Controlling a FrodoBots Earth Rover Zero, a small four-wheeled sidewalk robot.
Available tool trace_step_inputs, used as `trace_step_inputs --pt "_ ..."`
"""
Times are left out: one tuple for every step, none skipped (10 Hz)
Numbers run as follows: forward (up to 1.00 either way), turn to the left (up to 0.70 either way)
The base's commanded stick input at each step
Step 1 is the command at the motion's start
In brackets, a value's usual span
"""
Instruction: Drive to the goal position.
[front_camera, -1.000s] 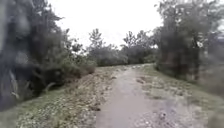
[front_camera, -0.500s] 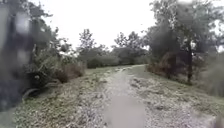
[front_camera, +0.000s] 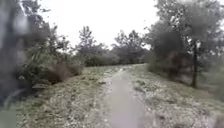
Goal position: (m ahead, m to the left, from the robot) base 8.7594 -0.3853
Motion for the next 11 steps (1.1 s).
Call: trace_step_inputs --pt "0.70 0.00" --pt "0.70 0.00" --pt "0.70 0.00" --pt "0.70 0.00" --pt "0.70 0.00" --pt "0.70 0.00" --pt "0.70 0.00" --pt "0.70 0.00" --pt "0.70 0.00" --pt "0.70 0.00" --pt "0.70 0.00"
